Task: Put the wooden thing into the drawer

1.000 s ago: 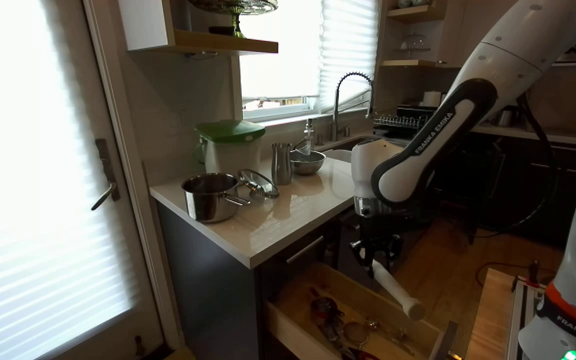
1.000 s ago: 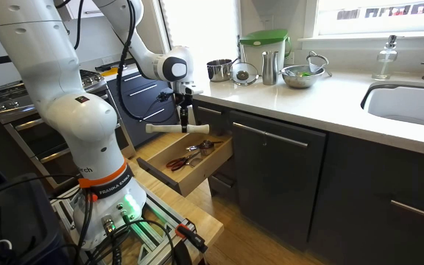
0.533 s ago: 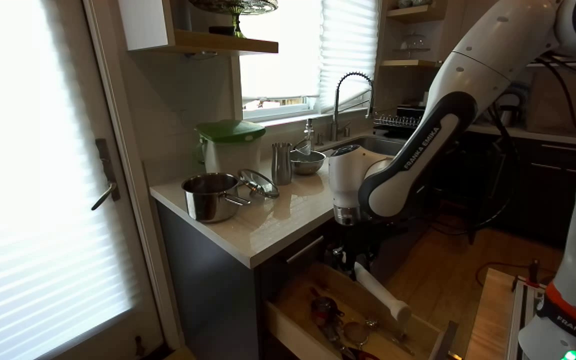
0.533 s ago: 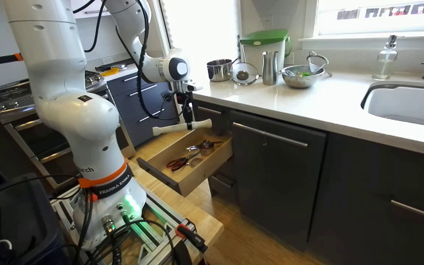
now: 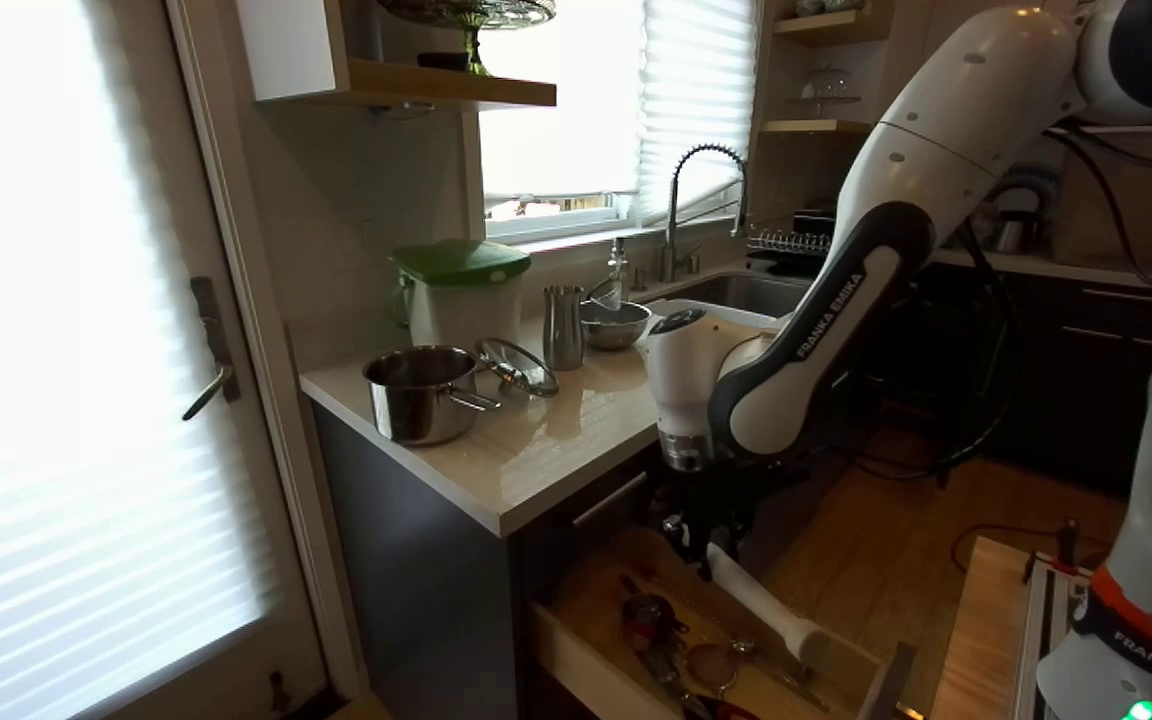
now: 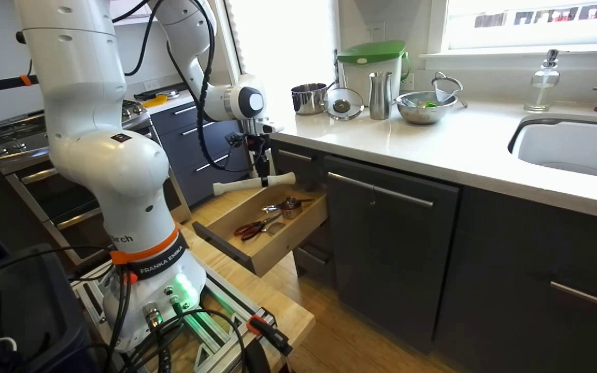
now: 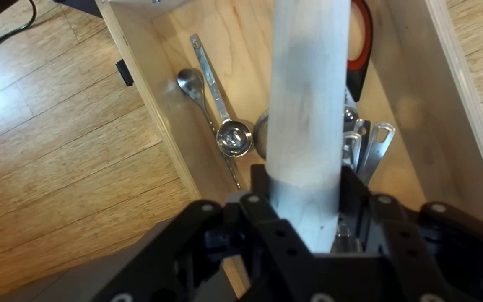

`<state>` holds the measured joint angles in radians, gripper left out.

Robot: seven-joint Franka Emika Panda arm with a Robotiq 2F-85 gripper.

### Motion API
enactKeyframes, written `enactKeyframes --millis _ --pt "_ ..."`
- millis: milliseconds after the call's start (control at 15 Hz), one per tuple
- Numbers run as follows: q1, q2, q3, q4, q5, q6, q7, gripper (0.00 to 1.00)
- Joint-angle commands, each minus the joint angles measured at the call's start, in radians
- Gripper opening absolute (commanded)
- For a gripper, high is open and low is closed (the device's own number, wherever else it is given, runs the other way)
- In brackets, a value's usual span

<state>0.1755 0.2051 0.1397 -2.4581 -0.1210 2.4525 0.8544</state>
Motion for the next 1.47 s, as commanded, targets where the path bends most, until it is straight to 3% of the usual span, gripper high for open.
enactKeyframes --millis 0,333,467,533,600,733,800,1000,1400 --pt "0.072 0.113 -0.041 0.054 -0.107 0.021 0.067 0.19" --pt "0.171 0.192 -0.141 0.101 -0.338 0.019 0.193 0.19" --pt "0.176 0.228 -0.149 0.128 -0.365 0.014 0.178 0.19" --pt "0.155 0.241 -0.131 0.135 -0.319 0.033 0.139 0.19" --pt "0.163 0.203 -0.137 0.104 -0.321 0.023 0.159 0.44" --pt "0.166 0.228 -0.14 0.124 -0.318 0.025 0.154 0.44" --pt "0.202 0.233 -0.172 0.134 -0.377 0.005 0.207 0.19" --pt "0.253 0.244 -0.212 0.142 -0.496 -0.021 0.27 0.19" --pt "0.262 0.278 -0.191 0.14 -0.66 -0.022 0.356 0.19"
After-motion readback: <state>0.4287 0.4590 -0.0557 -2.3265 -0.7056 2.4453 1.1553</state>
